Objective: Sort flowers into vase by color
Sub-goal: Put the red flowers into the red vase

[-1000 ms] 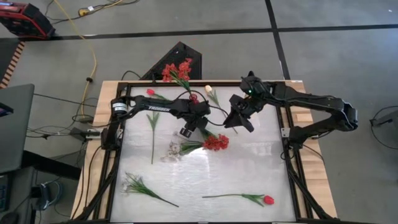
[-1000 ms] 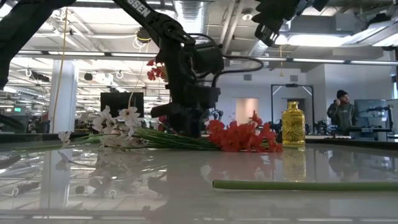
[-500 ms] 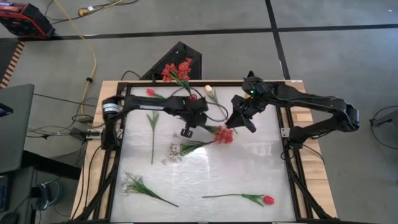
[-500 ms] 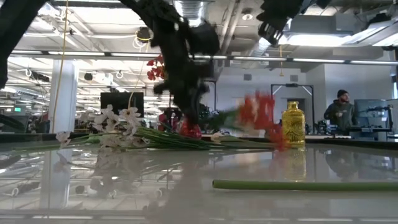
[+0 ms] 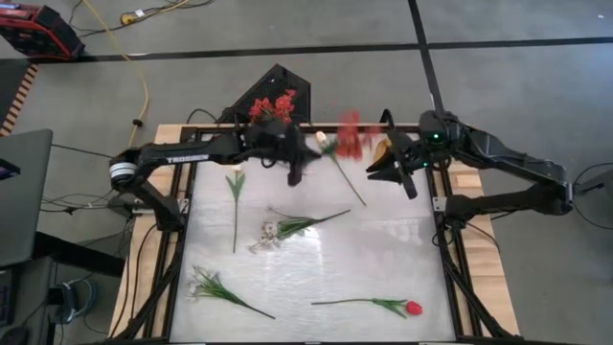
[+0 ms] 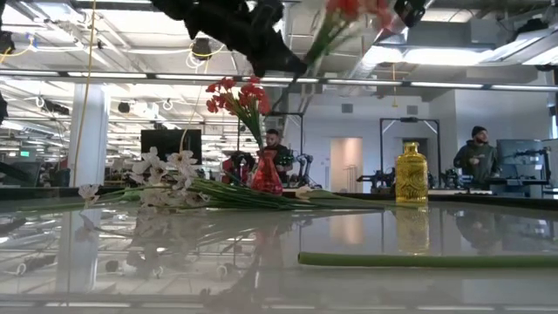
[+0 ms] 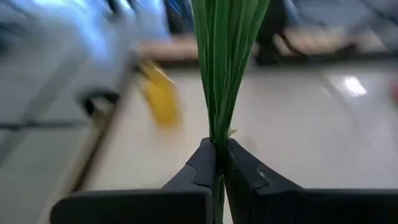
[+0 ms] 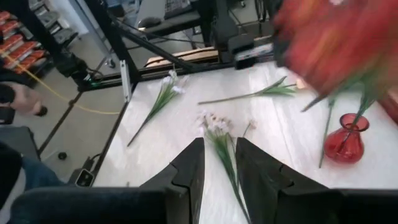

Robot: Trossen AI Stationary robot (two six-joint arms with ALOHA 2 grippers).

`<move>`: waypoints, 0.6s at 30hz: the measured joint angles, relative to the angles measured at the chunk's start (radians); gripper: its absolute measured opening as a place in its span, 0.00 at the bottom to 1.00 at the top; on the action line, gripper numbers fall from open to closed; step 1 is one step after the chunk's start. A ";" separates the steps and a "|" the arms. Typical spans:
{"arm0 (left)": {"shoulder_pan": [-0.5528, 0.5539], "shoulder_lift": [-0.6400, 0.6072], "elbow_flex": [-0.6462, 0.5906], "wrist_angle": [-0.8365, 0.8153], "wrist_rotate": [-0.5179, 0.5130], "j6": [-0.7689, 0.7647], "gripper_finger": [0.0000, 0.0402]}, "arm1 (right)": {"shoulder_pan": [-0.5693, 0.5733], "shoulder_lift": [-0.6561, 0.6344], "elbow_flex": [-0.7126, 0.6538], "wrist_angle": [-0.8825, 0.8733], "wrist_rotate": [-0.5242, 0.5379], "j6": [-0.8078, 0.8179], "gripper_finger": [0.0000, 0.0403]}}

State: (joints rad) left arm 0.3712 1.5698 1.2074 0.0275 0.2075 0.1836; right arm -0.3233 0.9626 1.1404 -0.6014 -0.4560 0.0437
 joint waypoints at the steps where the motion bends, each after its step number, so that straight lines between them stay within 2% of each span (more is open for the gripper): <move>1: 0.008 -0.006 -0.029 0.078 -0.032 -0.006 0.00 | 0.000 -0.005 0.000 0.000 0.011 0.000 0.29; 4: 0.031 -0.001 -0.103 0.245 -0.124 -0.012 0.00 | 0.000 -0.010 0.000 0.000 0.016 0.000 0.29; 9: 0.072 0.011 -0.192 0.421 -0.191 -0.038 0.00 | 0.007 -0.003 0.000 -0.013 0.015 0.001 0.29; 14: 0.107 0.047 -0.237 0.579 -0.190 -0.077 0.00 | 0.008 0.005 0.000 -0.027 0.014 0.006 0.29; 18: 0.109 0.085 -0.239 0.604 -0.185 -0.087 0.00 | 0.007 0.006 0.000 -0.028 0.014 0.008 0.29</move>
State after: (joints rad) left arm 0.4801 1.6545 0.9687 0.6310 0.0227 0.0963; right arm -0.3160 0.9684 1.1404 -0.6293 -0.4417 0.0519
